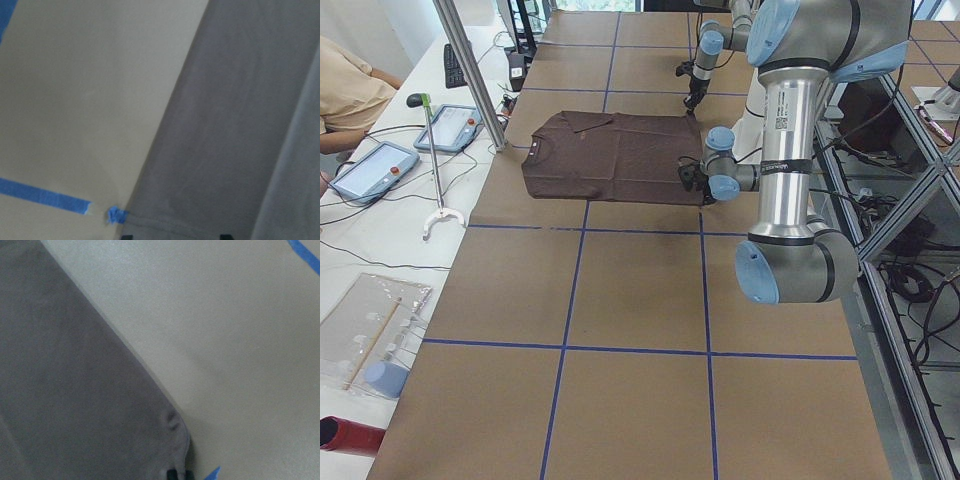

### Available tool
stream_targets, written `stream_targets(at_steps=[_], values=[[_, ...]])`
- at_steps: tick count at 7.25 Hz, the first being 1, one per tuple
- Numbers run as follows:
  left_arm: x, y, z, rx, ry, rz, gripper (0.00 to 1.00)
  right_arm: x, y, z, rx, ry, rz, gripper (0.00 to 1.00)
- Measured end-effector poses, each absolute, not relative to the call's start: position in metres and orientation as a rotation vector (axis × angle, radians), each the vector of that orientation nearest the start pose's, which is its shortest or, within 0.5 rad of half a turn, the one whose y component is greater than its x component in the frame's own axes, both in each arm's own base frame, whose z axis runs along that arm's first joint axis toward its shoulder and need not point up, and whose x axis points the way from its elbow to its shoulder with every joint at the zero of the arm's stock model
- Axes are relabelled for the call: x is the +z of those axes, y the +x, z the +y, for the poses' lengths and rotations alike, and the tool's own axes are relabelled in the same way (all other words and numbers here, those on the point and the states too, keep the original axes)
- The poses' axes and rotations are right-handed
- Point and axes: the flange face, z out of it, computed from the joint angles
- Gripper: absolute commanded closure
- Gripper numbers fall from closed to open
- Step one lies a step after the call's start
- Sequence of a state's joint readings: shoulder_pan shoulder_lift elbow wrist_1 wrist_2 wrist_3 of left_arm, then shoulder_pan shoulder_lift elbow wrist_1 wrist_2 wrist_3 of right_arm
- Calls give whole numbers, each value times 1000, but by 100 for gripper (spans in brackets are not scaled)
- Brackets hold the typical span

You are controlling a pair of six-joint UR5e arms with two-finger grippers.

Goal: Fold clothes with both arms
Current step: 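Grasp both hem corners nearest the robot with both grippers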

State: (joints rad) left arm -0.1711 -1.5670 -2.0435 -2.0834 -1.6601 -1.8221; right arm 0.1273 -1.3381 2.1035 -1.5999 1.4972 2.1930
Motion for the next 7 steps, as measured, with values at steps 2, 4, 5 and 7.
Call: stream_targets(at_steps=[2,4,5,7], values=[[387,463,-205,-344,-123,969,49,310,-499,-206,743,-114,-752,100],[389,465,-205,-348,-126,963,100,308,-497,-207,744,-115,-756,100],[389,465,-205,-350,-127,963,100,306,-495,-207,745,-116,-762,100],[378,460,-206,-351,-127,984,100,303,-492,-207,745,-118,-769,100]])
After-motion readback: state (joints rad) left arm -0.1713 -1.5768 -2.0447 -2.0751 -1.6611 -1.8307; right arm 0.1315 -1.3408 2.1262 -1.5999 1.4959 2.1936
